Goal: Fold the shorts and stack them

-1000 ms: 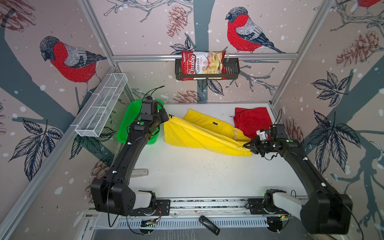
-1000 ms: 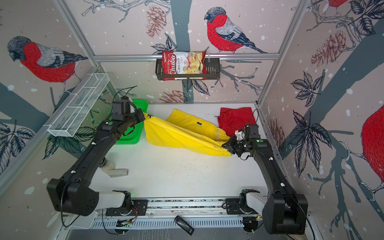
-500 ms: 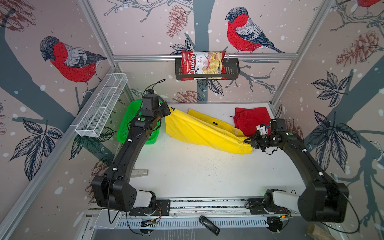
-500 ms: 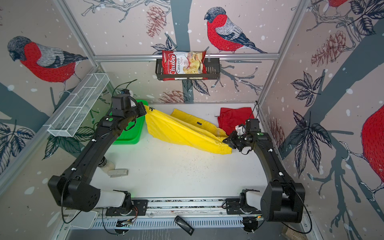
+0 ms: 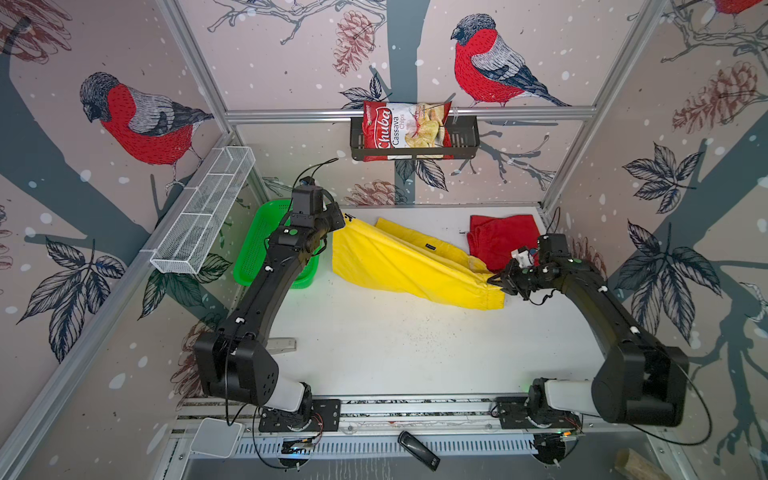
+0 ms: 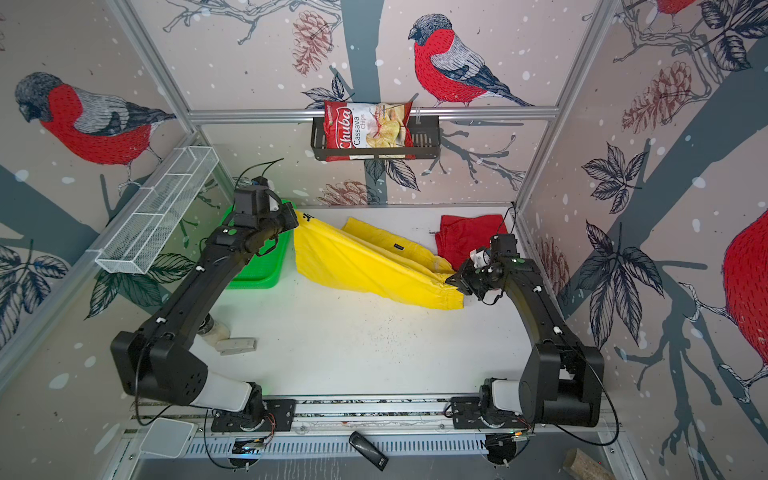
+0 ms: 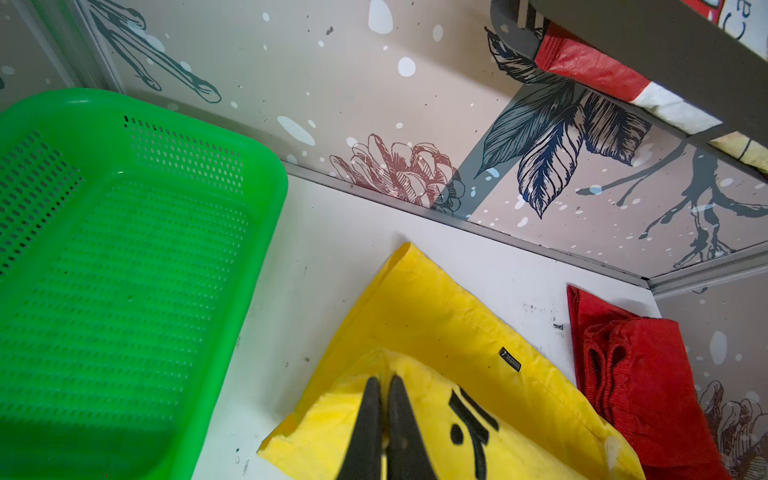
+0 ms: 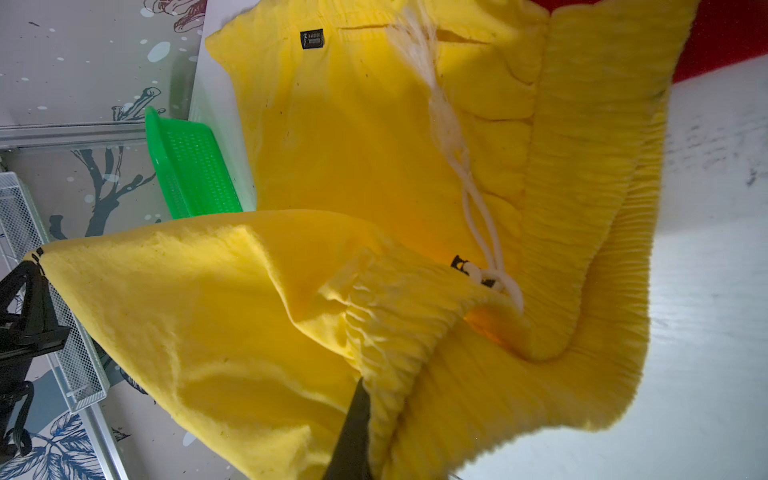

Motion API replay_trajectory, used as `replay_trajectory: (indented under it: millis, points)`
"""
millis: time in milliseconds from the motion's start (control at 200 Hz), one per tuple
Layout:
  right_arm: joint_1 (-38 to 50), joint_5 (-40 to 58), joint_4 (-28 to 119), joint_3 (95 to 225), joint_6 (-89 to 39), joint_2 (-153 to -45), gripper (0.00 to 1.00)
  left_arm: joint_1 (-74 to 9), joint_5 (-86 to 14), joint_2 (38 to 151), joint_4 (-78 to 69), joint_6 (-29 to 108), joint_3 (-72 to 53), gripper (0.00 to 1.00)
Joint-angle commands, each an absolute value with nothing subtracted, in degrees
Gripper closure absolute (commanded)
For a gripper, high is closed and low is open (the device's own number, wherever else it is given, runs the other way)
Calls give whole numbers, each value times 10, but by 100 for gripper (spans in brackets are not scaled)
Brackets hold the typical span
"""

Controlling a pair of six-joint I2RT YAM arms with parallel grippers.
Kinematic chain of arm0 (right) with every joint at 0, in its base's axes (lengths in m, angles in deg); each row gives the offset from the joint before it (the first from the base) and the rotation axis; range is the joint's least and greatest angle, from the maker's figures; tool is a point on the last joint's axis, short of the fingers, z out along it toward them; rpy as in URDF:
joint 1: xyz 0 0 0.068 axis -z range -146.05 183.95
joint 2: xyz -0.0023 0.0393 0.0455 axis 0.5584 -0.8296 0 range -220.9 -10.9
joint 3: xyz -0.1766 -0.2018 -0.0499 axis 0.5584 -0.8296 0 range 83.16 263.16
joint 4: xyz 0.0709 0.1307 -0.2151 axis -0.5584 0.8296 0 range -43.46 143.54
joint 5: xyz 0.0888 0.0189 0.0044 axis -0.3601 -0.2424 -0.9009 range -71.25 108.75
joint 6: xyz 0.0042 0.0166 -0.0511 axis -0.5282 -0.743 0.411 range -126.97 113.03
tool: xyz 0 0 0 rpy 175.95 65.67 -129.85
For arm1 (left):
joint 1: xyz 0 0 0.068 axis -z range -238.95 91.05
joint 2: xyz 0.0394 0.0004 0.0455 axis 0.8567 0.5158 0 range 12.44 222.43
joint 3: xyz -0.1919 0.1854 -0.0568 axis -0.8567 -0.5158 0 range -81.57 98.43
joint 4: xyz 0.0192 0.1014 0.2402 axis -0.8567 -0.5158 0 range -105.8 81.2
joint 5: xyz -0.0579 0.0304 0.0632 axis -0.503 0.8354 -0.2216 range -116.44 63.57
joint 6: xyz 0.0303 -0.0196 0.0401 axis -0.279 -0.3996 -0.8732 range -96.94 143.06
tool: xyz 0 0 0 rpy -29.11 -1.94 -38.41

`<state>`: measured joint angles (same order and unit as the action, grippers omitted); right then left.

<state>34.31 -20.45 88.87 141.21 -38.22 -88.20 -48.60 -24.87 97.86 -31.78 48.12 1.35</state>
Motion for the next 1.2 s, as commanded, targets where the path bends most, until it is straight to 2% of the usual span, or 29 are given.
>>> replay_trajectory:
  millis: [0, 926, 1196]
  points:
    - [349, -169, 913, 1420, -353, -894, 98, -489, -196, 993, -252, 474, 34, 100]
    - [375, -164, 887, 1485, -325, -1026, 98, -489, -224, 1199, -226, 501, 162, 100]
    - [382, -152, 854, 1496, -335, -1067, 93, -480, -241, 1295, -218, 508, 207, 100]
